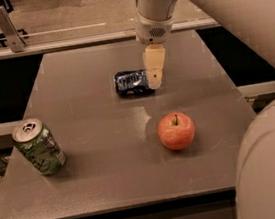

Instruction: Knock pepsi can over

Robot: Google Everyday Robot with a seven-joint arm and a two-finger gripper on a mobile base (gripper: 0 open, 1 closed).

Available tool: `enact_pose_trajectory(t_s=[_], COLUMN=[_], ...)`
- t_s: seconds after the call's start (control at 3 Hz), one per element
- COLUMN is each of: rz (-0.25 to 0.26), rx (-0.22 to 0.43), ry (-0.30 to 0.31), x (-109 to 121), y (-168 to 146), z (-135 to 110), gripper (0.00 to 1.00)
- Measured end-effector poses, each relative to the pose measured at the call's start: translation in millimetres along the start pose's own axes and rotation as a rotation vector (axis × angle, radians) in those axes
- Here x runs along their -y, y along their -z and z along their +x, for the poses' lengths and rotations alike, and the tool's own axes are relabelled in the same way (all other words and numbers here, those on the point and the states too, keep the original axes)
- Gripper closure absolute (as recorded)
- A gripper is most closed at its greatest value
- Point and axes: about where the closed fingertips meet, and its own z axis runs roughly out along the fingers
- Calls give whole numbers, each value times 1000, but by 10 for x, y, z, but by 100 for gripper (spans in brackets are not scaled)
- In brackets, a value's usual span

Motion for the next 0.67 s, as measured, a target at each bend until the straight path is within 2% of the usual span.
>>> enact_pose_trajectory(t_s=[0.33, 0.67], rz=[39, 39], rx=[14, 14], ry=[-51, -51], x=[-18, -17], y=[121, 120], z=[223, 222], gripper=[0, 0])
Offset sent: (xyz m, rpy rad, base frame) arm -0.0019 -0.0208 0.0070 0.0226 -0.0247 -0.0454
